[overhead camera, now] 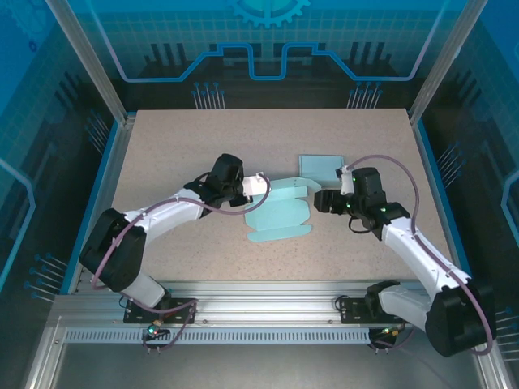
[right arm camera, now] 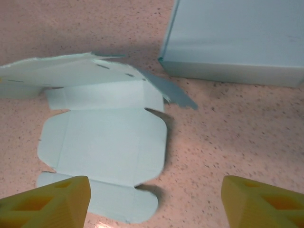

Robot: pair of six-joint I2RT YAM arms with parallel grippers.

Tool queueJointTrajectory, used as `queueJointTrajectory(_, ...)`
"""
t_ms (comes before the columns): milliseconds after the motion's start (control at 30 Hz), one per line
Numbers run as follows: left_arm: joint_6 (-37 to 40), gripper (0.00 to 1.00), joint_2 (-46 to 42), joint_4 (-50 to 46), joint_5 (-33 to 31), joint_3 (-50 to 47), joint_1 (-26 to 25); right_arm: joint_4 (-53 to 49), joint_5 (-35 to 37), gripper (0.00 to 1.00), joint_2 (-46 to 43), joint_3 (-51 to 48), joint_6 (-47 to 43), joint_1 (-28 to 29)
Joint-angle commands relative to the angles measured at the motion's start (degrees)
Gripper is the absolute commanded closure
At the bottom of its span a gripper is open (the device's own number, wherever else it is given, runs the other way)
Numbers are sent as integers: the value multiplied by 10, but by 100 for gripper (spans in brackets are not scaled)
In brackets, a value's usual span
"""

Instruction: Fold the paper box

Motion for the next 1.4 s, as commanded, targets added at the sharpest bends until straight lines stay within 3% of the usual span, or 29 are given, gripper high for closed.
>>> queueJointTrajectory(0,12,95,15,-83,79,45,10,35,-41,24,36,20,-22,-5)
queueJointTrajectory(333,53,95,44,-276,174,137,16,-18,31,24,45,14,1,-4)
queueJointTrajectory(467,59,95,79,-292,178,162,16,-24,58,24,29,-14,27,-7)
queueJointTrajectory(933,43,92,58,-95,122,65,11,52,60,26,98,-44,69,-31)
queueJointTrajectory(1067,31,92,32,9,101,2,7,76,59,27,126,-37,79,-50)
queueJointTrajectory(1367,39,90,4,173,1,-92,-33,107,-15,29,194,1,94,-72)
